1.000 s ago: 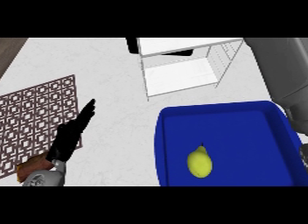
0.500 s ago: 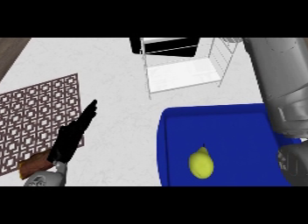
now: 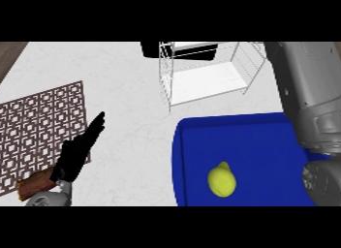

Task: Pick the squash from the tray and place it in the tiered shelf

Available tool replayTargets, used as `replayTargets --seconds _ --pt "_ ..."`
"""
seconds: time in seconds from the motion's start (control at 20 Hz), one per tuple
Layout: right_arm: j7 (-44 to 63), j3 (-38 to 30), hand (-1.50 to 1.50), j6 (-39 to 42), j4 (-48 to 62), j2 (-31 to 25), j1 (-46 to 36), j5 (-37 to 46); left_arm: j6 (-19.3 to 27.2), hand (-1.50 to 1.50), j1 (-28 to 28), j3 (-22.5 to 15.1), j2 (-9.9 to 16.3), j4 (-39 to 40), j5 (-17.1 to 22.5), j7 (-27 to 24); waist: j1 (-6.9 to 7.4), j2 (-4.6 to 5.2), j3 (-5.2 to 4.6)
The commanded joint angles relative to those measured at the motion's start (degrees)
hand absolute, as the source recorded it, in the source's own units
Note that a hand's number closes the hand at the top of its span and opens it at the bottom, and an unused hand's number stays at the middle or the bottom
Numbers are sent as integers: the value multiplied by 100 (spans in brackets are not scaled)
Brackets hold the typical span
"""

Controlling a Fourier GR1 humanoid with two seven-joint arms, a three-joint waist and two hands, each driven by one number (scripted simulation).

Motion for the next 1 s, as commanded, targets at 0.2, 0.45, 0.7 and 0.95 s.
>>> replayTargets --seconds 0.2,0.45,0.7,0.95 --pt "178 -450 -150 -726 -133 -1045 586 -95 -4 0 199 96 94 -267 55 223 -268 -67 46" --pt "152 -523 -150 628 -657 -1784 1444 -526 161 0 69 243 51 -47 10 205 -452 -115 44" --pt "-374 -535 -150 1429 -1009 -2153 2230 -976 78 0 284 170 21 -154 -36 62 -337 -84 43" --pt "-471 -474 -150 2228 -1108 -2701 2641 -1314 129 0 283 132 -68 -50 -156 -43 -312 -70 42"
